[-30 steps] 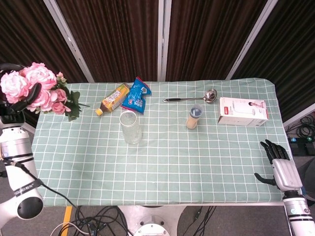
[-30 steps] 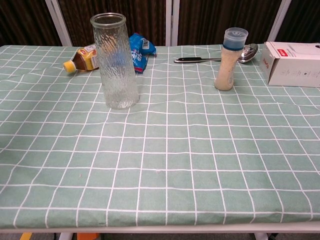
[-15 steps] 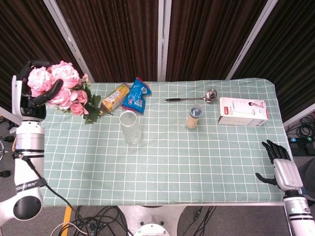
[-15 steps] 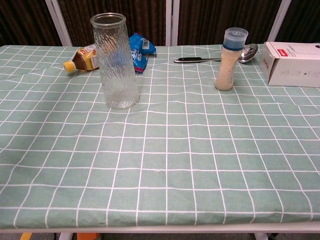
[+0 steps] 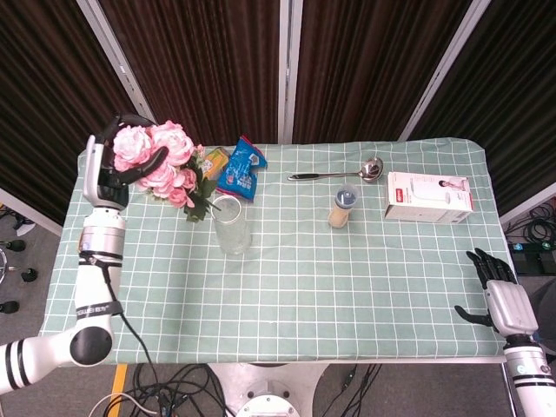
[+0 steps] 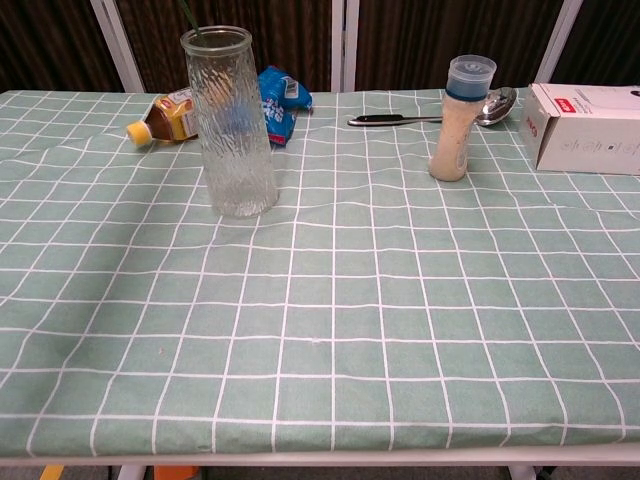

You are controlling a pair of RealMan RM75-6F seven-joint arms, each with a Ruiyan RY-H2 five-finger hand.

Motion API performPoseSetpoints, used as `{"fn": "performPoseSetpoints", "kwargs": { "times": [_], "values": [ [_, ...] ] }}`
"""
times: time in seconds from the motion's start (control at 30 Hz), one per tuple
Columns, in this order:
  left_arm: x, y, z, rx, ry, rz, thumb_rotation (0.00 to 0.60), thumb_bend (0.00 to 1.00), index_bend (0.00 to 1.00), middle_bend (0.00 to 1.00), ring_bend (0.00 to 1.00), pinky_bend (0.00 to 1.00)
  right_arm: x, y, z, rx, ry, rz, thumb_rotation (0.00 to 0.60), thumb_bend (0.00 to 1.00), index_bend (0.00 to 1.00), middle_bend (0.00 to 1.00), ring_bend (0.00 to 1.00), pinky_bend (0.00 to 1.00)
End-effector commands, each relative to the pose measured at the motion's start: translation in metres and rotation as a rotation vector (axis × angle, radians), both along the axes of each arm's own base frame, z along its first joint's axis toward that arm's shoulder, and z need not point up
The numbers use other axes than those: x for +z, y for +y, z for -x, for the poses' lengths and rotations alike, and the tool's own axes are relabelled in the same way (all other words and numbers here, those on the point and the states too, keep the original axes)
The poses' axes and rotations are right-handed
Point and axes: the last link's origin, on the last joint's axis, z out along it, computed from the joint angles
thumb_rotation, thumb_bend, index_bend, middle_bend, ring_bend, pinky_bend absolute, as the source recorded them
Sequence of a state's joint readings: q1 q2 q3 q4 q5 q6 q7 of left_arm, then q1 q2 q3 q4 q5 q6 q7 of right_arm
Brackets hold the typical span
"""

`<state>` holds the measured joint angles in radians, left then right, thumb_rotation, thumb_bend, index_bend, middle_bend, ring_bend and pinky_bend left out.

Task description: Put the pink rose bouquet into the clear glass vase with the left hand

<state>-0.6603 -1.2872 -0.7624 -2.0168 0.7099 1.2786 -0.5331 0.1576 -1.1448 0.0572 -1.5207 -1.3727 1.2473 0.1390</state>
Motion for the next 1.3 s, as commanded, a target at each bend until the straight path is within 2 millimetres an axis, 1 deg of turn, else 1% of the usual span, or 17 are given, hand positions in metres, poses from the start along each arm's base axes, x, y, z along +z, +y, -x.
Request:
{"fn": "performPoseSetpoints", "kwargs": {
  "times": [0.03,0.2,0.33,0.4,0.47,0.53,0.57,0.63,0.67,0.7,0.77,0.83,0.93,1.03,1.13,1.2,1.3],
  "values": [
    [-0.008,0.005,-0.002,-0.001,0.016,0.003,0.600,0.19,0.48,0.49,0.46,0.67,-0.002,-0.001,0.002,-0.006,-0.003,-0.003,0.600,0.09,0.00,0.00,0.00,0.00],
    [-0.028,0.008,-0.001,-0.005,0.060,0.029,0.600,0.19,0.48,0.49,0.46,0.67,-0.004,-0.002,0.003,-0.008,-0.004,-0.007,0.600,0.09,0.00,0.00,0.00,0.00],
    [-0.047,0.008,0.004,0.000,0.085,0.072,0.600,0.19,0.48,0.49,0.46,0.67,-0.005,-0.003,0.003,-0.011,-0.006,-0.012,0.600,0.09,0.00,0.00,0.00,0.00],
    [-0.055,0.008,0.005,-0.017,0.085,0.086,0.600,0.19,0.46,0.48,0.44,0.64,-0.006,-0.003,0.003,-0.010,-0.008,-0.012,0.600,0.09,0.00,0.00,0.00,0.00],
    [-0.061,0.006,0.005,-0.060,0.090,0.075,0.600,0.18,0.39,0.41,0.36,0.56,-0.006,-0.004,0.001,-0.009,-0.014,-0.009,0.600,0.09,0.00,0.00,0.00,0.00],
    [-0.065,0.004,0.003,-0.107,0.086,0.079,0.600,0.16,0.29,0.30,0.26,0.46,-0.007,-0.005,-0.001,-0.004,-0.020,-0.004,0.600,0.09,0.00,0.00,0.00,0.00],
    [-0.066,0.002,0.003,-0.143,0.099,0.080,0.600,0.13,0.21,0.20,0.17,0.37,-0.007,-0.006,-0.003,0.003,-0.022,0.000,0.600,0.09,0.00,0.00,0.00,0.00],
    [-0.065,0.001,0.004,-0.171,0.127,0.060,0.600,0.05,0.10,0.03,0.04,0.22,-0.007,-0.006,-0.005,0.011,-0.023,0.002,0.600,0.09,0.00,0.00,0.00,0.00],
    [-0.064,0.000,0.004,-0.186,0.143,0.053,0.600,0.01,0.08,0.00,0.00,0.17,-0.008,-0.006,-0.006,0.014,-0.022,0.002,0.600,0.09,0.00,0.00,0.00,0.00],
    [-0.064,-0.001,0.004,-0.194,0.148,0.054,0.600,0.00,0.07,0.00,0.00,0.14,-0.008,-0.006,-0.006,0.014,-0.022,0.002,0.600,0.09,0.00,0.00,0.00,0.00],
    [-0.060,-0.003,0.006,-0.191,0.139,0.054,0.600,0.00,0.07,0.00,0.00,0.11,-0.008,-0.006,-0.006,0.012,-0.021,0.001,0.600,0.09,0.00,0.00,0.00,0.00],
    [-0.055,-0.003,0.009,-0.178,0.115,0.053,0.600,0.00,0.07,0.00,0.00,0.10,-0.008,-0.006,-0.005,0.010,-0.021,0.001,0.600,0.09,0.00,0.00,0.00,0.00],
    [-0.042,-0.002,0.016,-0.150,0.089,0.021,0.600,0.00,0.07,0.00,0.00,0.08,-0.007,-0.005,-0.005,0.010,-0.021,0.004,0.600,0.09,0.00,0.00,0.00,0.00],
    [-0.024,-0.002,0.031,-0.113,0.126,-0.057,0.600,0.00,0.07,0.00,0.00,0.07,-0.004,-0.004,-0.005,0.011,-0.022,0.015,0.600,0.09,0.00,0.00,0.00,0.00],
    [-0.009,-0.006,0.057,-0.049,0.200,-0.123,0.600,0.00,0.07,0.00,0.00,0.07,-0.001,-0.004,-0.004,0.010,-0.020,0.024,0.600,0.09,0.00,0.00,0.00,0.00],
    [-0.004,-0.012,0.081,0.001,0.265,-0.133,0.600,0.00,0.07,0.00,0.00,0.07,0.000,-0.003,-0.004,0.012,-0.023,0.032,0.600,0.09,0.00,0.00,0.00,0.00],
    [-0.007,-0.031,0.121,0.061,0.401,-0.117,0.600,0.00,0.07,0.00,0.00,0.07,0.002,-0.003,-0.005,0.034,-0.038,0.049,0.600,0.09,0.00,0.00,0.00,0.00]
  ]
}}
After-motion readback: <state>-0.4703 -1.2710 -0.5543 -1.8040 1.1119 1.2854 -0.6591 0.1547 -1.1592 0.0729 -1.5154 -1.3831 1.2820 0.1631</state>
